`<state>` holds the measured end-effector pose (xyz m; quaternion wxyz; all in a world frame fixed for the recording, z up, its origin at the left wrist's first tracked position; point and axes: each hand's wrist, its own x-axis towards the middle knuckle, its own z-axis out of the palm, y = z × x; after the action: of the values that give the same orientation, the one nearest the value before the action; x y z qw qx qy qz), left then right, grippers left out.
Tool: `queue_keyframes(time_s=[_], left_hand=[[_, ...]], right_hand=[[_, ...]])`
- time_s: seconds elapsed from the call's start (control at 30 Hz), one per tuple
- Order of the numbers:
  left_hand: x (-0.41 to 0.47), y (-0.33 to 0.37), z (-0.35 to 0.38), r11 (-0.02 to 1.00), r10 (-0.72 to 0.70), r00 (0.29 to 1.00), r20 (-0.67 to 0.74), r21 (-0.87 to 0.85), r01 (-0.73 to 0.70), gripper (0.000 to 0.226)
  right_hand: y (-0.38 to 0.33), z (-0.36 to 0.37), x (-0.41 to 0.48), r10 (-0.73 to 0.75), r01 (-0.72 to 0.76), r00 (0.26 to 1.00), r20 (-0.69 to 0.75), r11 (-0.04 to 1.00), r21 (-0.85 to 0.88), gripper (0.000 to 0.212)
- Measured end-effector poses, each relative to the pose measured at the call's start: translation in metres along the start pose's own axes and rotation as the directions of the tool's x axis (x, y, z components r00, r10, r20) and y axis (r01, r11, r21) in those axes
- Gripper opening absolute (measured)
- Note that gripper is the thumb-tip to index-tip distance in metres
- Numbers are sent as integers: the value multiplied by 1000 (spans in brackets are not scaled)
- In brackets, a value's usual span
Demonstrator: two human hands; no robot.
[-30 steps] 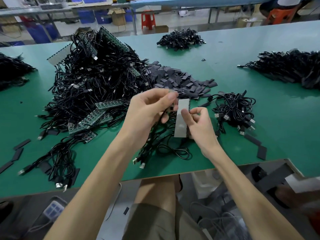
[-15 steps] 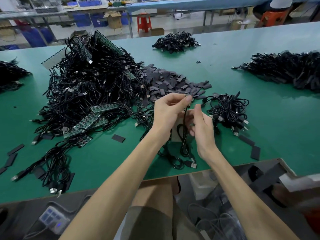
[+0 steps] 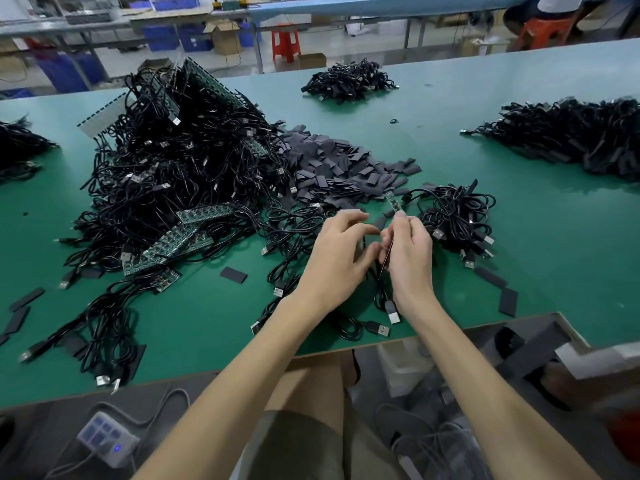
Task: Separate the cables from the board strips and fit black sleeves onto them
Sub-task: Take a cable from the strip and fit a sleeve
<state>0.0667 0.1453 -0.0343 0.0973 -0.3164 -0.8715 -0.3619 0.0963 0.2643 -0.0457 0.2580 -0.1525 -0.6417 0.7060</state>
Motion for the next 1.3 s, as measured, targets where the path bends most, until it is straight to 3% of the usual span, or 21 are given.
queue_keyframes(time_s=[0.13,0.27,0.47,0.53,0.77,1.03,1.2,1.3], left_hand=[[-10,-4,-10,993,-7,1000,-11,117,8,33],[-15,-1,-13,992,-98,995,-31,79,101,42],[-18,-13,-20,940,-60,990,125,341,14,68],[-21,-15,-20,921,-46,995,94,389,6,61],[-30,-28,-33,957,-130,977,-167,237,168,52],[-30,-70,-63,874,-159,949,-273,407,264,73],[-17,-78,-74,841,-199,943,-267,448,304,72],[-12,-67,-68,814,-191,952,-237,504,289,60]], right_hand=[[0,0,1,-5,5,1000,24,1000,3,35],[0,1,0,8,-8,999,31,1000,6,36],[0,-1,-1,-24,23,996,-80,1000,-12,34],[1,-1,0,-21,18,996,-85,999,-28,33],[2,-1,1,-2,-2,998,-58,997,-74,32],[0,1,1,24,-25,1000,-18,998,-64,33],[0,1,0,22,-23,1000,-5,996,-84,32],[-1,1,0,23,-23,1000,-4,996,-90,31]])
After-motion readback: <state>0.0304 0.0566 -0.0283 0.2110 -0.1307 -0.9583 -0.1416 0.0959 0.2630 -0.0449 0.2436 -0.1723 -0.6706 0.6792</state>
